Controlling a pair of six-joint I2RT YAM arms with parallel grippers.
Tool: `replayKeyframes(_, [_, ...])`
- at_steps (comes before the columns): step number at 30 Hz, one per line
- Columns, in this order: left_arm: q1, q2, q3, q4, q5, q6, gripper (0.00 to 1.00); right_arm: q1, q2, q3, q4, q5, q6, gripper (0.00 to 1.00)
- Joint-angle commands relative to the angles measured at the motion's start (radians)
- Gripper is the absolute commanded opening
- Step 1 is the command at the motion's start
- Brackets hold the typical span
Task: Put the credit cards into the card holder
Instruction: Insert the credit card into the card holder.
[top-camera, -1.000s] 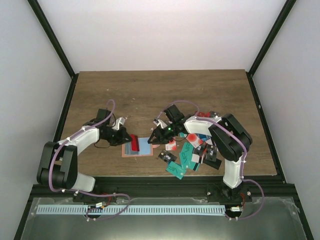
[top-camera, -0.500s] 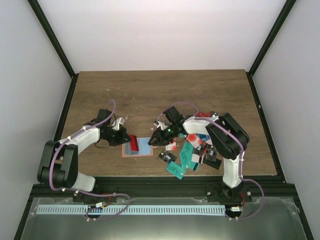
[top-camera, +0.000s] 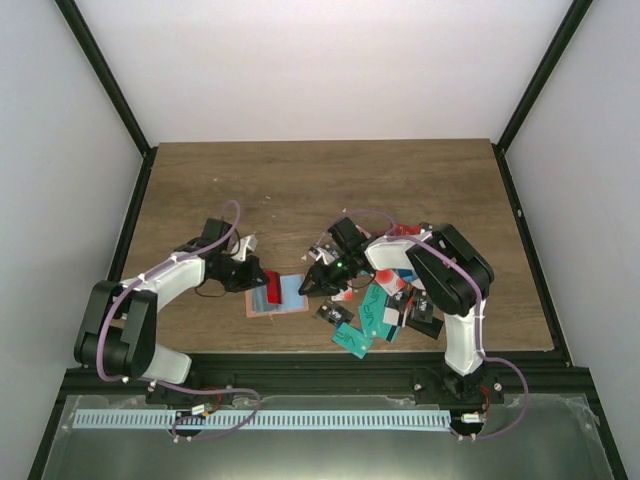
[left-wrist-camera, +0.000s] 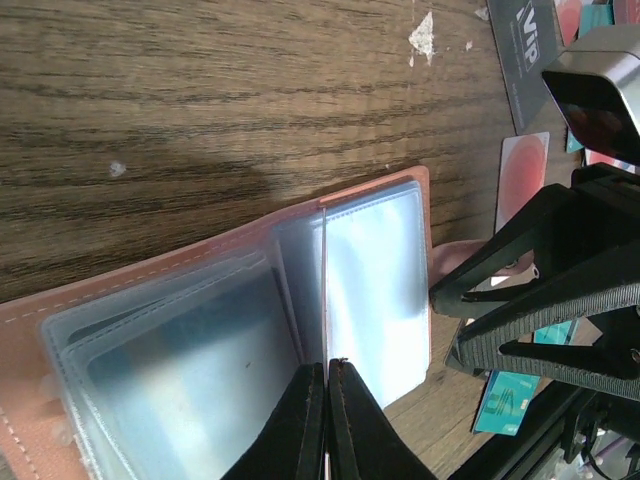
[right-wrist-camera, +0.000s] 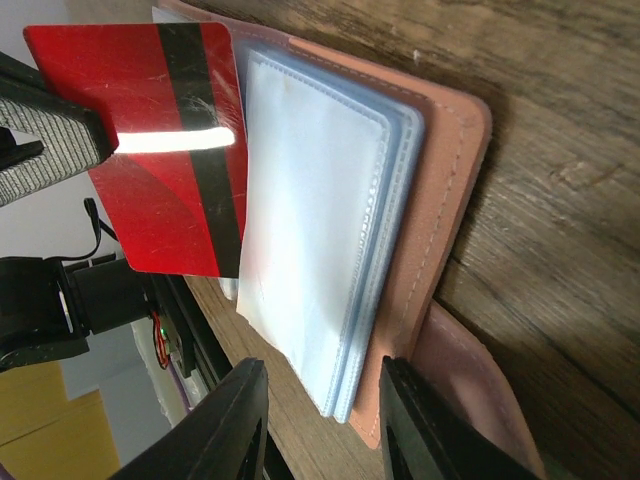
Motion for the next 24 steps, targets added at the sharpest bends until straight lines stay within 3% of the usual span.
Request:
replayKeyframes(1, [-0.011, 0.004, -0.021, 0.038, -0.020, -0.016, 0.04, 0.006, 0.020, -0.012, 0.019, -0.009, 0.006, 0.34])
replayKeyframes(9, [-0.011, -0.030, -0.100, 0.138, -0.002, -0.098, 0.04, 0.005, 0.019, -0.029, 0.025, -0.007, 0.018, 0.33])
replayKeyframes(24, [-0.010, -0.125, -0.196, 0.179, -0.076, -0.238, 0.04, 0.005, 0.025, -0.048, 0.022, -0.008, 0.028, 0.31])
